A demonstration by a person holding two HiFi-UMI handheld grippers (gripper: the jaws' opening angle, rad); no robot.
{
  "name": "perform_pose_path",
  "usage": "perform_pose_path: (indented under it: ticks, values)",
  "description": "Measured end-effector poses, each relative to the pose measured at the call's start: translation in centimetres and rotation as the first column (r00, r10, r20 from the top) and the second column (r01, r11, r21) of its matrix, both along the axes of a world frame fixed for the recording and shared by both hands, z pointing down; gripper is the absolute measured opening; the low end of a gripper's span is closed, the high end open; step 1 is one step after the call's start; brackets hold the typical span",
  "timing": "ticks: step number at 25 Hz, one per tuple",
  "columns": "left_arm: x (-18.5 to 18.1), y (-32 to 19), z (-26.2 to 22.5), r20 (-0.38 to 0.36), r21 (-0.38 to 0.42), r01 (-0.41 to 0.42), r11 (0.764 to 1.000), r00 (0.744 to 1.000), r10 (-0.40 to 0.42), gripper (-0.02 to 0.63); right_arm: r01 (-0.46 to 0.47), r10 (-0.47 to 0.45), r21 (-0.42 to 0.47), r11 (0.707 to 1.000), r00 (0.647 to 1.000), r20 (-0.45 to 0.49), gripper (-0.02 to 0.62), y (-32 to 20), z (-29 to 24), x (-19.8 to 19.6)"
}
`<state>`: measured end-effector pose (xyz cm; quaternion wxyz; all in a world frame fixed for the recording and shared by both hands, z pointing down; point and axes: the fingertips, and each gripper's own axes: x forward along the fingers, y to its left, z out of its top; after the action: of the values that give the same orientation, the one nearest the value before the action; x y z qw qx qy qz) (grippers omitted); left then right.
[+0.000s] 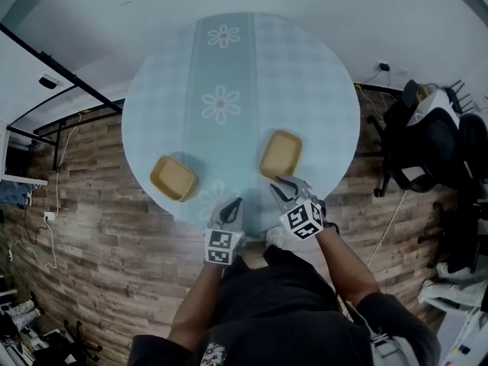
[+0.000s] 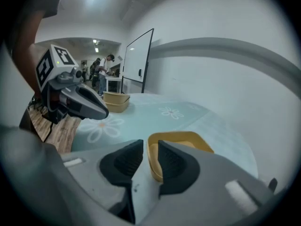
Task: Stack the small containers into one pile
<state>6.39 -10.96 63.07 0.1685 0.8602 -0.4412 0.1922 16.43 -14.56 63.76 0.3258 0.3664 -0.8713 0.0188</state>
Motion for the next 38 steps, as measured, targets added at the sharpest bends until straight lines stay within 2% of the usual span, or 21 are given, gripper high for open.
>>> perform_pose_path:
  ticks: [6, 12, 20, 29, 38]
  values:
    - [-0.6, 0.2, 0.0, -0.008, -0.005, 0.009, 1.000, 1.000, -0.009, 0.005, 0.054, -0.059, -0.038, 0.998, 0.989, -0.132, 0.103, -0.1, 2.4, -0.6]
    - [-0.9, 0.3, -0.1, -0.016, -0.006, 0.008, 1.000, 1.000, -0.008, 0.006, 0.085, -0.098, -0.076, 0.993, 0.977, -0.187, 0.101, -0.6, 3.3, -1.3]
    - [-3.0, -0.2, 0.2, -0.019, -0.016, 0.060, 0.998, 0.998, -0.060, 0.006, 0.101, -0.121, -0.094, 0.990, 0.965, -0.234, 0.026, -1.0, 4.8, -1.4]
    - [-4.0, 0.2, 0.5, -0.033, -0.034, 0.063, 0.997, 0.997, -0.064, 0.006, 0.098, -0.120, -0.099, 0.990, 0.963, -0.240, 0.020, -1.1, 4.6, -1.8]
    - [-5.6, 0.2, -0.1, -0.038, -0.026, 0.087, 0.996, 0.995, -0.088, 0.006, 0.107, -0.119, -0.057, 0.993, 0.960, -0.254, 0.020, -1.2, 3.5, -2.2]
